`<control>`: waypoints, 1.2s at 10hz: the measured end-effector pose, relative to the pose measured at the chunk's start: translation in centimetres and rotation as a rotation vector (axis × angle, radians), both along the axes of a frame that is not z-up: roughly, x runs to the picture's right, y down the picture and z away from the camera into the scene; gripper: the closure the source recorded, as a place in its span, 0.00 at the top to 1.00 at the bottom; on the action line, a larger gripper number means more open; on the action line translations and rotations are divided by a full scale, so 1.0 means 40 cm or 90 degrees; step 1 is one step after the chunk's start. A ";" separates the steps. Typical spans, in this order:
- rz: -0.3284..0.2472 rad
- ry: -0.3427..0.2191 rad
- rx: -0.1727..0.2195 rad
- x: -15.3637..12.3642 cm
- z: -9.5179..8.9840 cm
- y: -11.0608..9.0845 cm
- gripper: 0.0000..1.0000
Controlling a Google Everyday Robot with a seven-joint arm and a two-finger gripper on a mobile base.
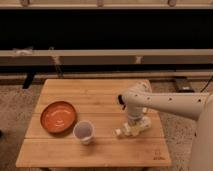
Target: Stand the bottle upright
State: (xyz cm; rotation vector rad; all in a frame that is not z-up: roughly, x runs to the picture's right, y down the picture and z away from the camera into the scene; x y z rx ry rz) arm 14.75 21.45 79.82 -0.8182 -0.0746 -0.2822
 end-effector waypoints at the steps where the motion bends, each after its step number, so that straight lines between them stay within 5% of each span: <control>1: -0.004 -0.001 0.001 0.002 0.001 -0.001 0.80; 5: -0.037 -0.024 0.019 0.011 -0.029 -0.032 0.80; 12: -0.038 -0.026 0.019 0.006 -0.029 -0.033 0.80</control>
